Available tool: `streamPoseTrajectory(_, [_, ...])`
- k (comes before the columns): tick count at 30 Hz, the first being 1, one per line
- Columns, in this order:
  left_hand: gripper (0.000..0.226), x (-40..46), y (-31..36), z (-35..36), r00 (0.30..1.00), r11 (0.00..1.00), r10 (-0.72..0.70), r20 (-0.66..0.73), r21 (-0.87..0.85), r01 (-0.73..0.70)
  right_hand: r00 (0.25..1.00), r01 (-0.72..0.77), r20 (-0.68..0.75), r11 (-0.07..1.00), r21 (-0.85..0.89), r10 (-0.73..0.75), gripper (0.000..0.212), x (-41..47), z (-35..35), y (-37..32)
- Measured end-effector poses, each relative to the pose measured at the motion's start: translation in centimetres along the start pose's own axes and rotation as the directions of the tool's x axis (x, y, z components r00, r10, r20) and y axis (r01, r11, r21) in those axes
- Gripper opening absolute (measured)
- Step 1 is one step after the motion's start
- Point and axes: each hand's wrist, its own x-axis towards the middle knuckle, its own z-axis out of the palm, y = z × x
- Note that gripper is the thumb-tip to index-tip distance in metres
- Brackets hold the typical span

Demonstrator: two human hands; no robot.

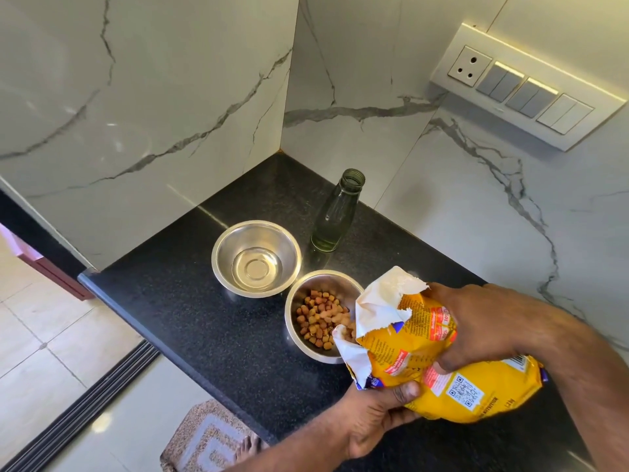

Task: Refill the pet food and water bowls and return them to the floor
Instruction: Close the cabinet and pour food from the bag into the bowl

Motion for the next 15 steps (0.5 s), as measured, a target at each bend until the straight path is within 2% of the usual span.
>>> streamPoseTrajectory(15, [0.049, -0.45, 0.26, 0.46, 1.0, 1.0, -0.02, 0.009, 0.003, 0.02, 0.999, -0.025, 0.046, 1.0, -0.016, 0.025, 0.115, -0.09, -1.03, -0.65])
